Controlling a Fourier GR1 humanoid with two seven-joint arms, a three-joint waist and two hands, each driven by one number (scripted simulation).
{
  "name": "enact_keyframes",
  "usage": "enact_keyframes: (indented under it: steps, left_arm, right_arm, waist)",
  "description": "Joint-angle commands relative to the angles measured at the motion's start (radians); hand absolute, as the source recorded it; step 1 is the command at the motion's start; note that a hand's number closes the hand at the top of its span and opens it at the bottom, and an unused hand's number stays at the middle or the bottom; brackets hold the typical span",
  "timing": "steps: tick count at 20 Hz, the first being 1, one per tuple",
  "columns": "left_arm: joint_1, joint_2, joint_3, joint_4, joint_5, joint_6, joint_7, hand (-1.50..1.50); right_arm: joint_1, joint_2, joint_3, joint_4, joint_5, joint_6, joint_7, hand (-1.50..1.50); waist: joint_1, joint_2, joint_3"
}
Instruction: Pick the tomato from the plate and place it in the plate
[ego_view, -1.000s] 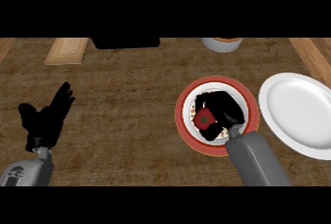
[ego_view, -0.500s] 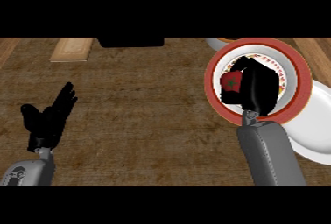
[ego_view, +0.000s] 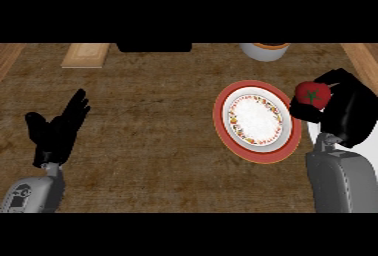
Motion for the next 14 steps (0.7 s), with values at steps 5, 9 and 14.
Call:
enact_keyframes:
  steps: [5,9,14]
  left_arm:
    - [0.011,-0.002,0.004,0.008,-0.018,-0.021,-0.016,0.00]
    - [0.026,-0.018,0.003,-0.059,-0.006,-0.016,0.025,0.00]
    - [0.013,-0.008,0.018,0.006,-0.010,-0.034,-0.029,0.00]
  right_arm:
    - [0.052,-0.177,-0.198,0.063,-0.186,-0.012,-0.108,1.50]
    - [0.104,-0.234,-0.249,0.173,-0.247,-0.028,-0.196,1.50]
    - [0.125,-0.310,-0.312,0.345,-0.411,0.059,-0.349,1.50]
  waist:
    - [0.007,0.002,0.000]
    - [0.011,0.002,0.001]
    - [0.010,0.005,0.001]
